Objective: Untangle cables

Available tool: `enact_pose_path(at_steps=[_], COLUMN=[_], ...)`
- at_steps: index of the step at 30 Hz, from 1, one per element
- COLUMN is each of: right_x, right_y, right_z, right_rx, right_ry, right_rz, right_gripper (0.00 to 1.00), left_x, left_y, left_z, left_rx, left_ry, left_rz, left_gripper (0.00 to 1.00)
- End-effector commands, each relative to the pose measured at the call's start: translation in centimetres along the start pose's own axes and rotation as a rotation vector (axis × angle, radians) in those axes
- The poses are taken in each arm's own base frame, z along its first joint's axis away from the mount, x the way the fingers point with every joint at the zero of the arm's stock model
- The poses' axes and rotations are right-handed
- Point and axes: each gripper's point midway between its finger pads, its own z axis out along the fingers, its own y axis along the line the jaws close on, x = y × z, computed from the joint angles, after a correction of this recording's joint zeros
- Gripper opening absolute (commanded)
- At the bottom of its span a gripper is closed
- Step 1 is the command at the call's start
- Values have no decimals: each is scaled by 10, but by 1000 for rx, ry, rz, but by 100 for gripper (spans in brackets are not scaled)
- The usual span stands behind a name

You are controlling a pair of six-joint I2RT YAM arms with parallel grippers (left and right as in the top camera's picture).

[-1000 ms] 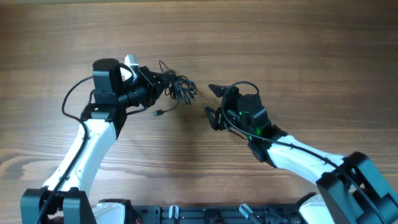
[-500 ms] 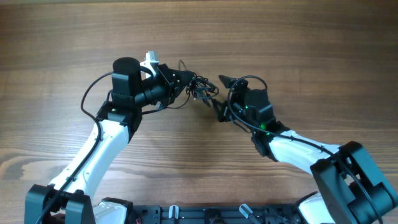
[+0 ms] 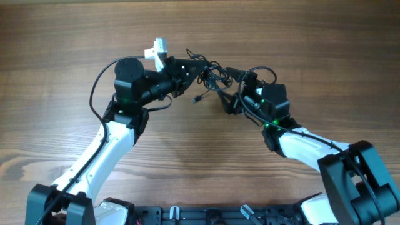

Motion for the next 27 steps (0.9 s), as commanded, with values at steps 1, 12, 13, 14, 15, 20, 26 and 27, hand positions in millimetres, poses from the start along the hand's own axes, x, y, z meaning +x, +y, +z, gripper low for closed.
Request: enact_pose_path(at_steps=[1,12,13,14,15,20,26,27], right_x=[-7,-43,-45,-45,-43,3,59,65], right_y=[-4,47,56,65,73,69,13,0], right_z=[-1,-29,-35,-42,-47,-59,-46,-42], right_rx=[31,-105,-140,-176,-212,-309,-250,-224], right_ry=[14,28,31,41,51,283,557,583], right_rz=[18,-721,-834,-921,-981,-1182,-1240,-1252], right_gripper=[56,5,4,5,5,4,5,5], left_x=[14,43,47,50,52,53,52,52], left_y=[-17,17,27,37,42,45,45,45], left_z=[8,12,11,9,8,7,7,7], left_rx=[42,-73,-106,-140,-156,-161,-159,-158], left_ry=[16,128,146,165,176,188,186,187], left_rz=[37,251,271,283,297,366,417,416], left_gripper=[4,4,4,4,4,4,4,4])
